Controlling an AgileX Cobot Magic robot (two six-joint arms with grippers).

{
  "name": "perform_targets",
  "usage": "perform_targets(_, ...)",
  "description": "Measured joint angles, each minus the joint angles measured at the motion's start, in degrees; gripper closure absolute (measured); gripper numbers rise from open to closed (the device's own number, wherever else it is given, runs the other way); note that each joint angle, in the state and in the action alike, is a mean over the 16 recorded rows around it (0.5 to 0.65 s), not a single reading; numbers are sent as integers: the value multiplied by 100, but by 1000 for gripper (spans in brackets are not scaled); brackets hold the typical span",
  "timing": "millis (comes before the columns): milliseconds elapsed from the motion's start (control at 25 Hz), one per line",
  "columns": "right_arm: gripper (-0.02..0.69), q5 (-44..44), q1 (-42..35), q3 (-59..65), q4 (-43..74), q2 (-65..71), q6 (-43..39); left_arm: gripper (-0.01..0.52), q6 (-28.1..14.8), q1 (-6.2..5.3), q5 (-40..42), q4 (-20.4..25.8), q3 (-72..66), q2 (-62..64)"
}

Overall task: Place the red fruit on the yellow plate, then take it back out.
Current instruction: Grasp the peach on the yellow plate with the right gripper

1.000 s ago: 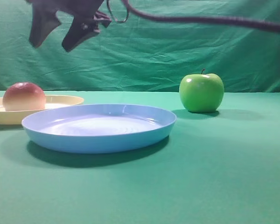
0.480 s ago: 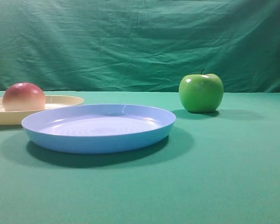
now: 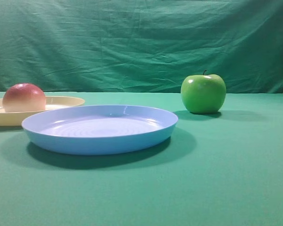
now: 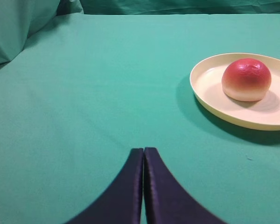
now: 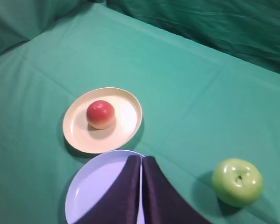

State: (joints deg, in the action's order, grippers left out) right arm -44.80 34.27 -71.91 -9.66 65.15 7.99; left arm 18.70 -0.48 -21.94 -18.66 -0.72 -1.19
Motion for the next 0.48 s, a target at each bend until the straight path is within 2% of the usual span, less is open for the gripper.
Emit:
perform_targets(280,665,-54,-60,840,1144,-1233,-1064,514,0,0,0,0,0,0)
perform_targets(480,665,213,-403,1603,1580,-2124,-1469,514,0,0,0,0,0,0)
